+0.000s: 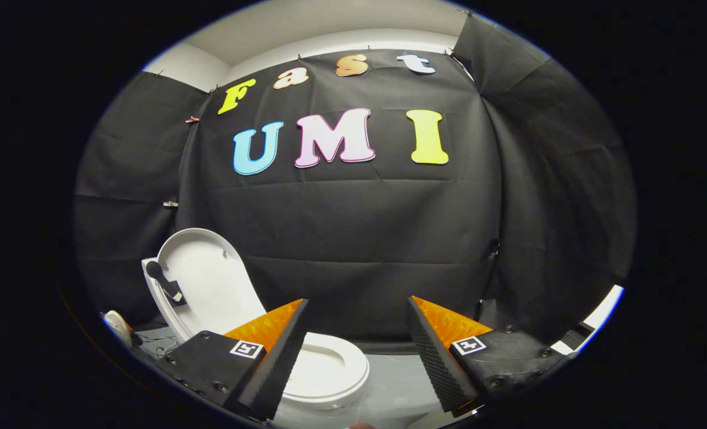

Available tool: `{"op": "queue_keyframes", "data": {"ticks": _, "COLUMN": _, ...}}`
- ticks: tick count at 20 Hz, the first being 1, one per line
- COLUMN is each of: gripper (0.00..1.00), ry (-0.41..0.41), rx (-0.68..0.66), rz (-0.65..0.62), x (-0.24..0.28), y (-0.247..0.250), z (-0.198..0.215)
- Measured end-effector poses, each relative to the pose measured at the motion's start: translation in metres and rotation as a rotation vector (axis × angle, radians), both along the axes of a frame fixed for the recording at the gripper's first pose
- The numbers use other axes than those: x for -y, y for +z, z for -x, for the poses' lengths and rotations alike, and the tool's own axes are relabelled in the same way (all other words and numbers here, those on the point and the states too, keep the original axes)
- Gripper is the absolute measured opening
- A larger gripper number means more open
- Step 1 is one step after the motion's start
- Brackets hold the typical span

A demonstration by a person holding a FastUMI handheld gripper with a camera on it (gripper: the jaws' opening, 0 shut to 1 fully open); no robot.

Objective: Open the toilet lid.

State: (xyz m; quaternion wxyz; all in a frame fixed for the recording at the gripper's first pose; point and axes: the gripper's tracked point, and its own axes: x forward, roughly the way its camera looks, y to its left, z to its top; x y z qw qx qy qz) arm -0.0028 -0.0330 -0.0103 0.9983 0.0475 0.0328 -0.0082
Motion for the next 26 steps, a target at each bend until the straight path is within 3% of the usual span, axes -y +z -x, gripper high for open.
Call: {"op": "queue_keyframes", "data": {"ticks": 26, "gripper": 0.99, "ry": 0.063, "rx": -0.006, "rz": 0.03, "x": -0.027, "y": -0.004, "z": 0.002}}
